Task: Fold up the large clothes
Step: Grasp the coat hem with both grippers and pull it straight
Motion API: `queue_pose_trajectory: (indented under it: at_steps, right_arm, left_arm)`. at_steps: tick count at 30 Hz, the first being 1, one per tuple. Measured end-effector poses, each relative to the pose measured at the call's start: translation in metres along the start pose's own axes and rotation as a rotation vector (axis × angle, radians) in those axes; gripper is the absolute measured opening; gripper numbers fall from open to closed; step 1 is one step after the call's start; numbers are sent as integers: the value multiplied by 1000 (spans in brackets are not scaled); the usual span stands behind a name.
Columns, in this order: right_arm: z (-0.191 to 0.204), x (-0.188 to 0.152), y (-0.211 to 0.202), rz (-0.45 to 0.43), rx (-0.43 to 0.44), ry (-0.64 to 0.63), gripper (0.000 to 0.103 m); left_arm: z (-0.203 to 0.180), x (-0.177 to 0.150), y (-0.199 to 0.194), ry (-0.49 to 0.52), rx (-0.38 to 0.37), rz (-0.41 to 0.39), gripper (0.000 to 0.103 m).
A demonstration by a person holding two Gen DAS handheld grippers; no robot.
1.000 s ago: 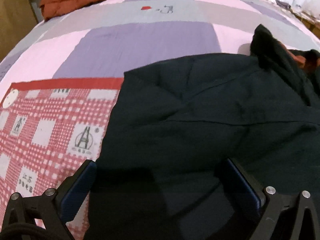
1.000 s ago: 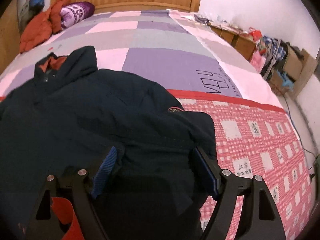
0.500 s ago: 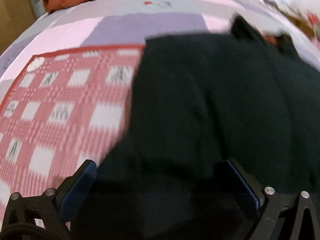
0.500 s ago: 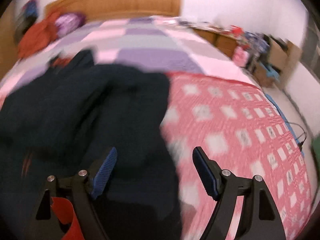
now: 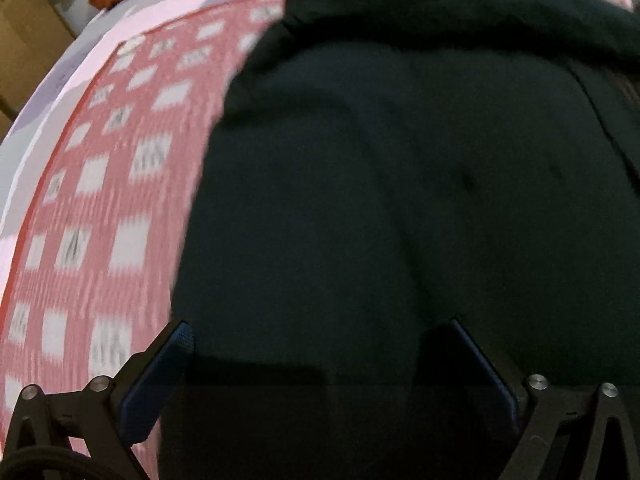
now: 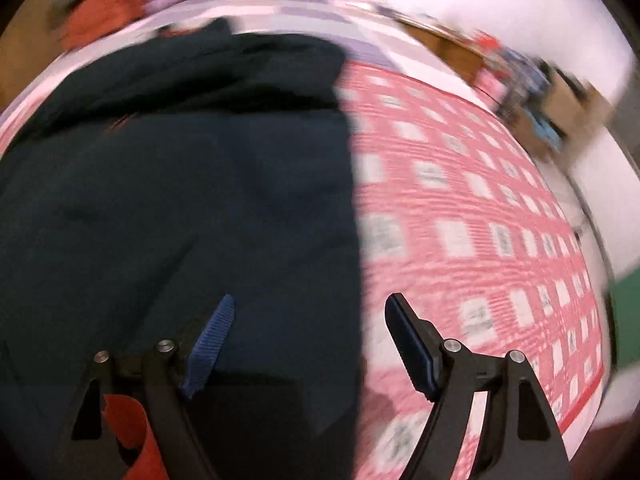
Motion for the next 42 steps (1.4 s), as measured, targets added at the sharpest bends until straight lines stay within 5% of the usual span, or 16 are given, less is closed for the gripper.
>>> queue_pose_trajectory:
  at_steps: [4, 6, 9, 15, 28, 42]
  right_arm:
    - [1, -31, -15, 7, 36, 3, 80]
    - [-14, -44, -22, 32, 92, 130, 80]
    - [-8, -56, -37, 40, 56, 81, 80]
    - [18, -86, -69, 36, 93, 22, 80]
    - [-16, -175, -129, 116, -112, 209, 80]
    - [0, -204, -176, 109, -179, 277, 80]
  left_arm:
    - [15, -39, -22, -8, 109, 4, 103]
    - [36, -58, -32, -107, 113, 7, 103]
    - [52, -72, -45, -177, 153, 0, 103]
    - [35, -102, -64, -129, 125, -17, 103]
    - [120, -180, -106, -251, 145, -13, 103]
    - [114, -223, -135, -150, 102, -36, 103]
Point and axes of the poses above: each gripper's, at about its wrist camera, not at the fingertips, and y roughly the way its jaws point, z to its left, x to its top, the point moved 6 cm from there along y, roughly the way its jaws point, and after that the axes turned 9 degrees about -z, right-handed, at the moved point
